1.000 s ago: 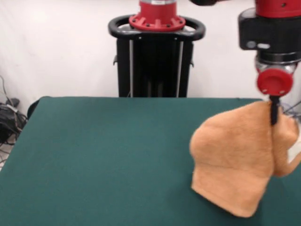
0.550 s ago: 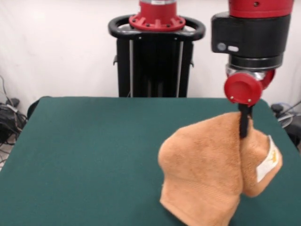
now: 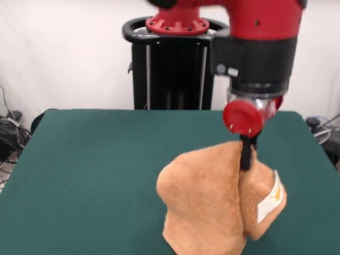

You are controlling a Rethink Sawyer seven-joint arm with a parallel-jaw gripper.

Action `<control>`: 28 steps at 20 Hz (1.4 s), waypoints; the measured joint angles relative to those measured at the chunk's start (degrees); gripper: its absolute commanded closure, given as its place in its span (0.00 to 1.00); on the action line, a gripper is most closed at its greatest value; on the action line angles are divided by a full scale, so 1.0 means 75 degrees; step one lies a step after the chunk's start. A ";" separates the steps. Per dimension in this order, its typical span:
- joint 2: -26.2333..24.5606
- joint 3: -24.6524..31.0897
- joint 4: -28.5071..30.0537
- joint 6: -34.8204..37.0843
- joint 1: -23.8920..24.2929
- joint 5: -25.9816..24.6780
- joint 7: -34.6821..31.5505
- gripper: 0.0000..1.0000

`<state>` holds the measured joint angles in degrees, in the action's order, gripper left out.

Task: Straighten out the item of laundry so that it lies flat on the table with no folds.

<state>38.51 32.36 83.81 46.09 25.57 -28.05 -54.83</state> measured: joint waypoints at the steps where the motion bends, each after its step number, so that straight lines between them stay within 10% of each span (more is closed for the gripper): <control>1: -0.0253 -0.0003 -0.0077 0.0000 -0.0005 -0.0099 0.0000 1.00; 16: -0.2356 -0.0257 -0.0866 -0.0270 -0.0124 -0.1102 0.0000 1.00; 28: -0.2433 -0.0284 -0.0983 -0.0368 -0.0123 -0.1125 0.0000 1.00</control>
<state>20.26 30.23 76.43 43.33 24.65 -36.48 -54.83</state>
